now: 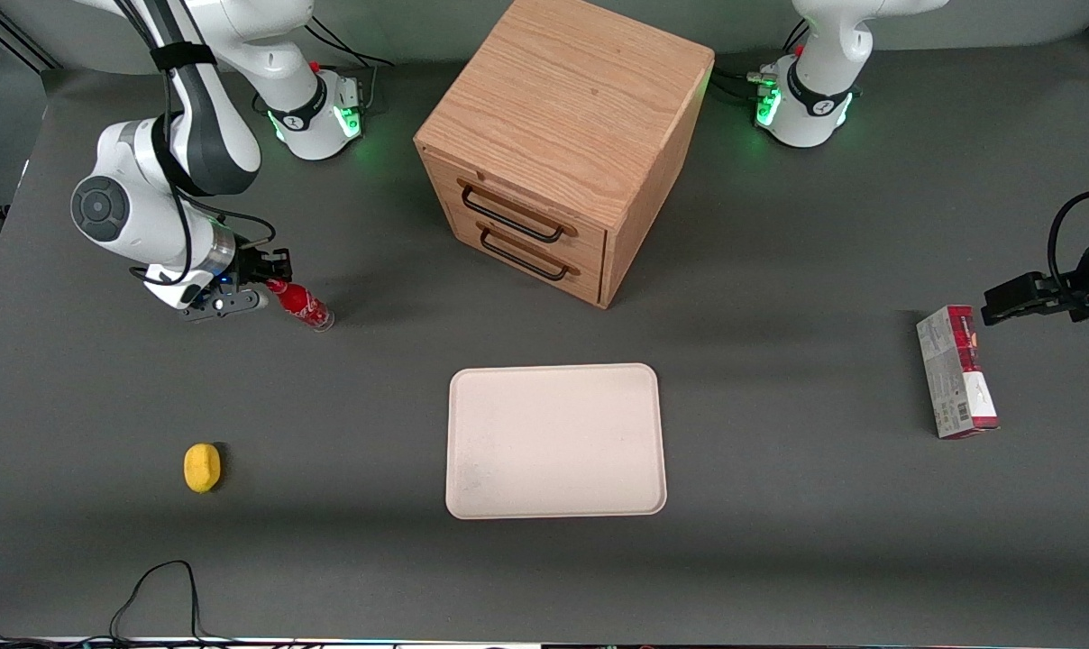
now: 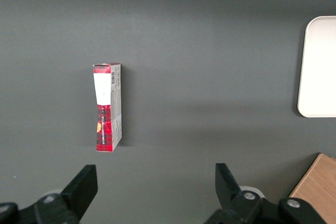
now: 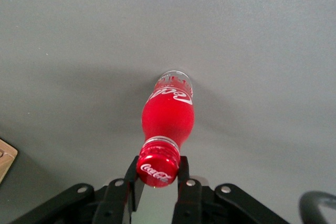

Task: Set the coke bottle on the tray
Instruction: 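Lift the bottle and carry it toward the white tray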

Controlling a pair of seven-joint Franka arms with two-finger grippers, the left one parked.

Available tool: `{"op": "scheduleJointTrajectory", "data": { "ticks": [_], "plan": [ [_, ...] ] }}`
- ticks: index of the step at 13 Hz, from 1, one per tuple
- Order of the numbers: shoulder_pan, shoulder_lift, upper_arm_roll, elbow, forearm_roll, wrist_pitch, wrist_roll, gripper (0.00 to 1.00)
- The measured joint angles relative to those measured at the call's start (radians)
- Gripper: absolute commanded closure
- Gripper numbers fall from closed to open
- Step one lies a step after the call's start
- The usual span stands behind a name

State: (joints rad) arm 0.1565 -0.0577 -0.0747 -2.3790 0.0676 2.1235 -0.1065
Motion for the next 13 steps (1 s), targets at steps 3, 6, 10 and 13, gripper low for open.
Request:
{"op": "scheduleJointTrajectory", "data": {
  "ticks": [3,6,10,13],
  "plan": [
    [0.000,0.019,0.000,0.155,0.000,-0.151,0.006,1.00],
    [0.001,0.130,0.001,0.534,0.000,-0.474,0.038,1.00],
    [0.001,0.370,0.001,1.024,0.001,-0.779,0.057,1.00],
    [-0.002,0.515,0.001,1.217,0.001,-0.851,0.083,1.00]
  ]
}}
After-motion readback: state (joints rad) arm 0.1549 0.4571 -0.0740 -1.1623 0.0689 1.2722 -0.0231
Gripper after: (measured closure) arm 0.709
